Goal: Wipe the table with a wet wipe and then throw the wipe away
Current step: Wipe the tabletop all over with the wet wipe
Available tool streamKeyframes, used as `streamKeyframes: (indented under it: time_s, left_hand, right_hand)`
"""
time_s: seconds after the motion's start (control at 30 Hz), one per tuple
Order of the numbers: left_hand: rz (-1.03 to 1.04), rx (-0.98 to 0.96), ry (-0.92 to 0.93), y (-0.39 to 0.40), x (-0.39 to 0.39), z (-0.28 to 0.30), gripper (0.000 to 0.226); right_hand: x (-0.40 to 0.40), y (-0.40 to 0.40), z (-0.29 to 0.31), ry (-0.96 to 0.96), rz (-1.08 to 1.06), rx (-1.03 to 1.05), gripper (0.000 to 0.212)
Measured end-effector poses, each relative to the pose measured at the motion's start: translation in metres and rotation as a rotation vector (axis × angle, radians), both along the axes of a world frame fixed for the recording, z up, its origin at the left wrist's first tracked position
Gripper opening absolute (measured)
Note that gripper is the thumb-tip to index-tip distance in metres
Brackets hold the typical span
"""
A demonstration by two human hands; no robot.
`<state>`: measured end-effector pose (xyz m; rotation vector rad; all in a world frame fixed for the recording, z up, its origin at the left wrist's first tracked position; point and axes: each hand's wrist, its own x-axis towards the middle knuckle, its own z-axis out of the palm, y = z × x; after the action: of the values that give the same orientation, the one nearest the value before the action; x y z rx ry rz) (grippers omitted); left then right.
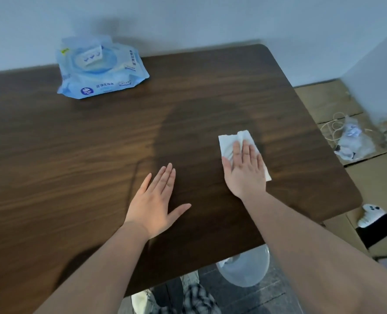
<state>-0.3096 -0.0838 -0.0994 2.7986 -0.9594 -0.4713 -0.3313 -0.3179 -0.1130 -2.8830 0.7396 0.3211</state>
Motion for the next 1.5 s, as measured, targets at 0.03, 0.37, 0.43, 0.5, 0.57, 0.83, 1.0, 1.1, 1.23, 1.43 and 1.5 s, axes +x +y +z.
streamKeyframes:
  time_s: [0.03, 0.37, 0.43, 0.5, 0.57, 0.83, 1.0, 1.1, 1.23, 1.43, 1.5]
  left_hand:
    - [0.032, 0.004, -0.002, 0.017, -0.002, 0.001, 0.088]
    - [0.603, 0.151, -0.012, 0.289, -0.069, -0.002, 0.106]
    - [0.733, 0.176, -0.004, 0.336, -0.088, 0.001, 0.109]
    - [0.836, 0.204, 0.004, 0.37, -0.104, 0.002, 0.112]
    - [0.923, 0.229, 0.012, 0.391, -0.114, 0.0, 0.118]
    - [1.016, 0.105, 0.009, 0.401, -0.114, -0.005, 0.123]
    - [1.025, 0.097, 0.005, 0.402, -0.116, -0.002, 0.125]
    - [1.005, 0.157, 0.032, 0.402, -0.114, -0.003, 0.121]
    - [0.975, 0.22, 0.051, 0.401, -0.117, -0.002, 0.12]
    - [0.717, 0.256, -0.041, 0.367, -0.098, 0.008, 0.107]
    - [0.644, 0.196, -0.047, 0.337, -0.084, 0.012, 0.103]
  right_hand:
    - [0.005, 0.023, 0.0, 0.003, 0.069, 0.013, 0.063]
    - [0.045, 0.34, -0.003, -0.093, 0.698, 0.209, 0.062]
    - [0.043, 0.403, -0.004, -0.135, 0.803, 0.25, 0.06]
    - [0.039, 0.465, -0.005, -0.066, 0.935, 0.299, 0.061]
    - [0.037, 0.518, -0.006, -0.042, 1.022, 0.3, 0.062]
    - [0.044, 0.607, -0.016, -0.191, 1.135, 0.251, 0.06]
    - [0.045, 0.608, -0.015, -0.19, 1.201, 0.234, 0.06]
    - [0.049, 0.593, -0.016, -0.156, 1.206, 0.224, 0.06]
    - [0.048, 0.539, -0.014, -0.058, 1.095, 0.192, 0.061]
    - [0.044, 0.387, -0.005, 0.0, 0.743, 0.097, 0.062]
    - [0.039, 0.324, -0.001, 0.022, 0.631, 0.05, 0.062]
